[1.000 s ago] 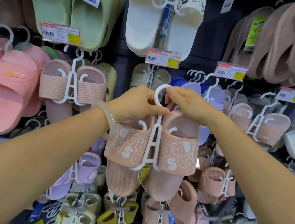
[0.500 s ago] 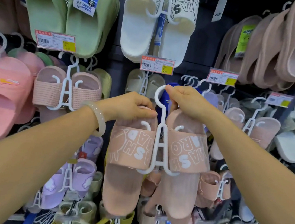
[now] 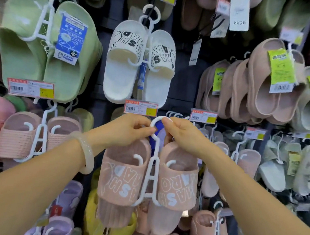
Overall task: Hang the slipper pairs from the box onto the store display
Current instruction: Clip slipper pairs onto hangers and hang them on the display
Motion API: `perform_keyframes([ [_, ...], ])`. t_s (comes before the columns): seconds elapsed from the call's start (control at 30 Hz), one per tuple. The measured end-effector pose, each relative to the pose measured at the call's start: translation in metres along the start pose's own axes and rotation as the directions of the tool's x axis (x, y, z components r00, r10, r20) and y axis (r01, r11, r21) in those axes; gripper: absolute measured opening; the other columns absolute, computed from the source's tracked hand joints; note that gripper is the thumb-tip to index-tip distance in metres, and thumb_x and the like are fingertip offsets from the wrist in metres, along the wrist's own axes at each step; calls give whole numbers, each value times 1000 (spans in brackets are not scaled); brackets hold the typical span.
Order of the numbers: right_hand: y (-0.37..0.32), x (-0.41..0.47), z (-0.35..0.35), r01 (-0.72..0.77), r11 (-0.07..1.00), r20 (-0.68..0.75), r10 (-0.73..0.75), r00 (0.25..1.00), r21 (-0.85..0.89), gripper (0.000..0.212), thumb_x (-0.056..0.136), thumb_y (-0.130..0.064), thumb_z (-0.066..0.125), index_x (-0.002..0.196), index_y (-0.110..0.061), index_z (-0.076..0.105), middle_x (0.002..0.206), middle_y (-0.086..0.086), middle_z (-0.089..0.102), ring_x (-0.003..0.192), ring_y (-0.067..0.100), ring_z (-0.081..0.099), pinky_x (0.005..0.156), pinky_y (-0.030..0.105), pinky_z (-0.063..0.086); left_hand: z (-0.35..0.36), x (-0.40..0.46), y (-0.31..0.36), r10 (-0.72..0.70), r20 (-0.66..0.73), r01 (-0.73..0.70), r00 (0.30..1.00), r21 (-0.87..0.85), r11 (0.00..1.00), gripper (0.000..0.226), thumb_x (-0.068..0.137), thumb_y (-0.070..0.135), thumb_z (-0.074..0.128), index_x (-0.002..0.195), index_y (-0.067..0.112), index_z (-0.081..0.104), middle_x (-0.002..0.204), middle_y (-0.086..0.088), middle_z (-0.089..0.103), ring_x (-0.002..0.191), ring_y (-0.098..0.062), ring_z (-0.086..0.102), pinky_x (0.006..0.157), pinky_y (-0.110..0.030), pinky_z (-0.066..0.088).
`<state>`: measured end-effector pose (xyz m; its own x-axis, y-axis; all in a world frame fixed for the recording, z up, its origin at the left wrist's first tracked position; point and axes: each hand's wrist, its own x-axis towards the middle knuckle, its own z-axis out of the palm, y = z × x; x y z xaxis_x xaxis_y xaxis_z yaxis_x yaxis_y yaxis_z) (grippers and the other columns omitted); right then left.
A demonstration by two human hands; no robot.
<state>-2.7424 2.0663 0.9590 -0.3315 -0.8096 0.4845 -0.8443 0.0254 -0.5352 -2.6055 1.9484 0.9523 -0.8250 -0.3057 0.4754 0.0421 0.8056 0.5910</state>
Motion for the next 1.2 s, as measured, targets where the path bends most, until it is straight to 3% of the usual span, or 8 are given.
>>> perform_keyframes([
  [0.1,-6,-2,-15,-25,998,-38,23,999,-55,42,98,-37,37,61,-18,43,63,-2,53,57,8,48,63,25,38,1,11,11,48,-42,-47,998,33,998,26,92,25,56,80,9,71,79,-11,70,72,-18,58,76,-42,46],
  [0.2,-11,-3,-34,-66,993,-81,58,995,-100,42,96,-41,40,61,-18,46,63,-3,56,59,9,49,62,24,39,4,24,21,60,-93,-60,994,10,998,27,91,24,57,68,15,69,53,12,60,53,1,46,59,-26,37],
  [0.27,-13,-7,-49,-93,993,-118,83,989,-79,39,94,-39,47,62,-17,49,63,-4,60,55,4,49,58,20,39,6,31,29,71,-124,-76,990,-34,997,28,90,23,58,63,17,66,46,11,52,47,-1,40,54,-21,31],
  [0.43,-6,-17,-84,-91,985,-66,102,993,147,18,92,-26,56,84,-12,62,75,1,71,60,4,56,64,16,44,12,50,50,111,-180,-121,977,-50,991,26,90,23,59,77,5,71,79,-18,69,61,-14,48,60,-22,39],
  [0.6,3,-1,-122,-6,990,-171,31,985,143,18,93,-22,54,85,-9,64,71,-3,71,63,4,57,70,21,44,4,78,75,188,-222,-173,957,84,981,21,87,37,58,83,19,69,81,-2,69,76,-17,62,73,-31,48],
  [0.77,21,33,-177,78,972,-207,-31,978,223,19,92,-16,55,76,-13,63,63,-6,71,62,0,63,68,9,48,-12,108,82,65,-261,-57,963,37,998,24,82,41,65,92,20,68,86,1,68,79,-13,61,72,-26,46],
  [0.97,44,91,-229,119,965,-208,-69,976,235,16,92,-12,54,80,-11,65,59,-6,71,61,-1,65,66,8,50,1,168,96,-14,-453,47,891,61,997,43,86,42,60,55,18,44,56,2,41,53,-12,37,49,-26,26],
  [1.2,61,147,-272,76,935,-128,-33,991,348,12,91,-17,58,86,-11,67,65,-4,73,58,2,66,63,15,56,-7,228,118,-47,-606,90,794,41,995,40,82,43,65,76,3,65,69,-10,49,60,-18,43,47,-24,33],
])
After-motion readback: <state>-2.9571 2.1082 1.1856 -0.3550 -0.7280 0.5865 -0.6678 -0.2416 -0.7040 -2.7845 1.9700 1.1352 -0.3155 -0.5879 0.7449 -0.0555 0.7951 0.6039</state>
